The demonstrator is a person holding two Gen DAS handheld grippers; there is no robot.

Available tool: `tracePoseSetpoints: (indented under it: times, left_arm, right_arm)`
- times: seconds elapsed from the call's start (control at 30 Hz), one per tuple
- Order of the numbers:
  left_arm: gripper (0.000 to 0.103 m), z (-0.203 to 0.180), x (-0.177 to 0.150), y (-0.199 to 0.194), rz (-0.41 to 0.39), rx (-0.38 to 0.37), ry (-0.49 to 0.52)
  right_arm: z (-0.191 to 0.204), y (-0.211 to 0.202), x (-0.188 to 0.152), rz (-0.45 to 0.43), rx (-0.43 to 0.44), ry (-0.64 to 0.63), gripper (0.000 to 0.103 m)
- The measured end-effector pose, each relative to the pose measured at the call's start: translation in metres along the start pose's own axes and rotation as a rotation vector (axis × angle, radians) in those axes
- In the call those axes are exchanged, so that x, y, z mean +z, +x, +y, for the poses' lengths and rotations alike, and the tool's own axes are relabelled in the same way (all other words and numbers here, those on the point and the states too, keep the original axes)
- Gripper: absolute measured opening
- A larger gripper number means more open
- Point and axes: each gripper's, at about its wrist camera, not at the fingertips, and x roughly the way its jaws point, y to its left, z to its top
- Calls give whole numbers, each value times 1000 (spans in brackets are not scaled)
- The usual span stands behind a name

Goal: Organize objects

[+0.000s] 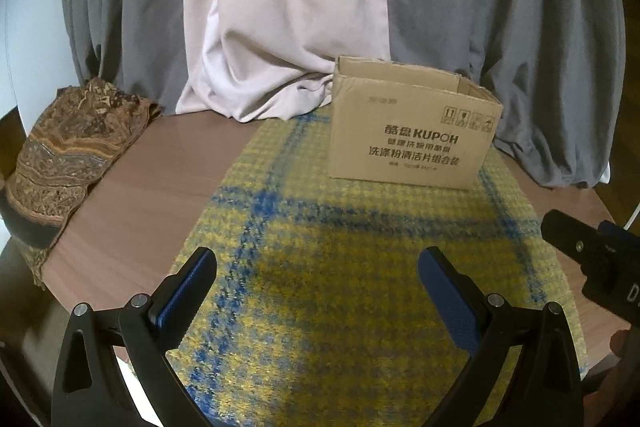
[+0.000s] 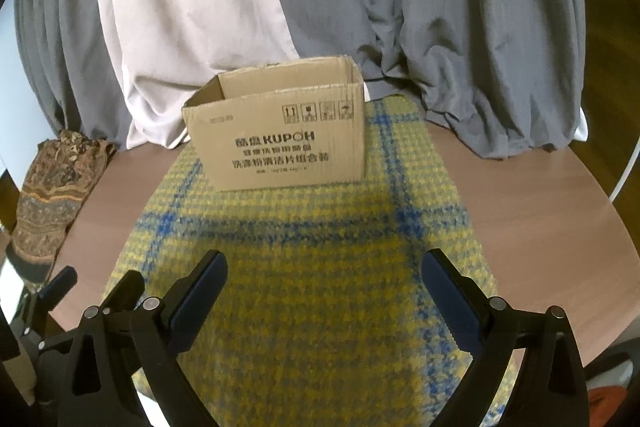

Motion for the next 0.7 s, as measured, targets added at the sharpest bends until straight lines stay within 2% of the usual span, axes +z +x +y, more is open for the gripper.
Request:
tracePoseSetpoints:
  times: [0.27,0.43,0.7]
  left_arm:
    - [103,3,-12,-10,-32,-8,14]
    - [103,2,-20,-7,-6,41,41]
    - [103,5,-32,-1,30,48,32]
  right_arm:
    - [-3,4,-22,20,1,24,98]
    - [-7,3,-34,24,-9,35,98]
    - [-13,8,-51,45,-15,53,98]
